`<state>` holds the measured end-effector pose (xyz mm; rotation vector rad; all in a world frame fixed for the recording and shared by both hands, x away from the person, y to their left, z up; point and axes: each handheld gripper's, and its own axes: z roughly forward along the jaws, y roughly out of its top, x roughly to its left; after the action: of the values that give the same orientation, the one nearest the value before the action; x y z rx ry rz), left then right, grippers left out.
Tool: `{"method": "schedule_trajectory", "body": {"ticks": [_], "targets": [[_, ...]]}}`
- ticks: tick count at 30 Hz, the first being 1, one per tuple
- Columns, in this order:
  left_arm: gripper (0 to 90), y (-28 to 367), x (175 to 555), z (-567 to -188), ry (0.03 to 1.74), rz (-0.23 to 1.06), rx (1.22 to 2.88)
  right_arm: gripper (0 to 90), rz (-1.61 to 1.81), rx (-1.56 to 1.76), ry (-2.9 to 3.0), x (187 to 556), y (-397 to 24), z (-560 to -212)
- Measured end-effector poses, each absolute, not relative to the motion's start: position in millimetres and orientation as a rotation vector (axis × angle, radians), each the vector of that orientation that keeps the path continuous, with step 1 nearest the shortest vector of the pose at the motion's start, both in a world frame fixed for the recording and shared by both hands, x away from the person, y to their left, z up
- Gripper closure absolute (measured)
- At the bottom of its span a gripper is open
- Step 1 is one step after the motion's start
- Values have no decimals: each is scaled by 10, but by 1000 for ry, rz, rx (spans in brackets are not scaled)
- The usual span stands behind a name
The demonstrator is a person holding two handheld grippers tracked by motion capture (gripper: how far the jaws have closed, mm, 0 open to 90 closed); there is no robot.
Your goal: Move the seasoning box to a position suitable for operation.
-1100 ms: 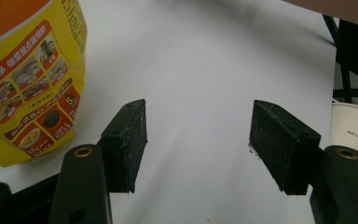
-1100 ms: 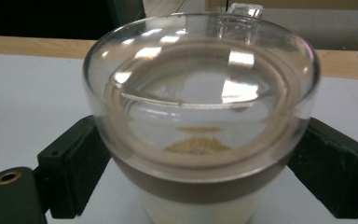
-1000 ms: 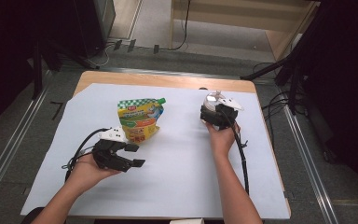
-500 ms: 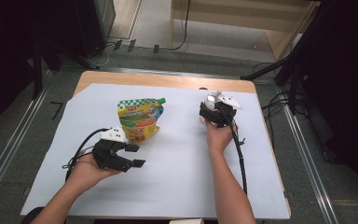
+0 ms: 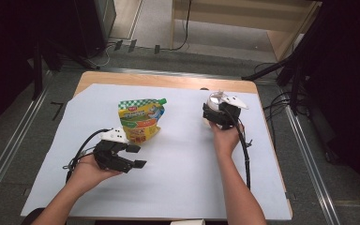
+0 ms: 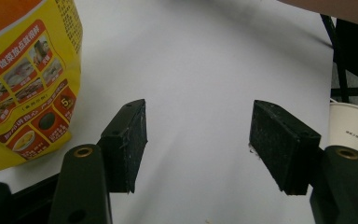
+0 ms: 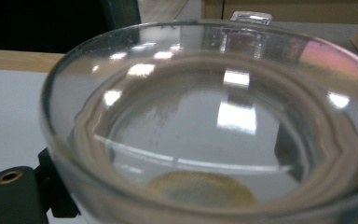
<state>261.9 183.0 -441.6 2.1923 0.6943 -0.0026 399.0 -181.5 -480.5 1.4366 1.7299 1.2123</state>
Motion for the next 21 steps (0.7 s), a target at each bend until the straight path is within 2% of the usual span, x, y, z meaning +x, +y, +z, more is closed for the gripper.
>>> {"method": "schedule_trajectory", "body": {"ticks": [21], "targets": [[374, 1813, 2626, -4438, 703, 11, 2206, 111, 1364, 1289, 1914, 3242, -1921, -4518]]}}
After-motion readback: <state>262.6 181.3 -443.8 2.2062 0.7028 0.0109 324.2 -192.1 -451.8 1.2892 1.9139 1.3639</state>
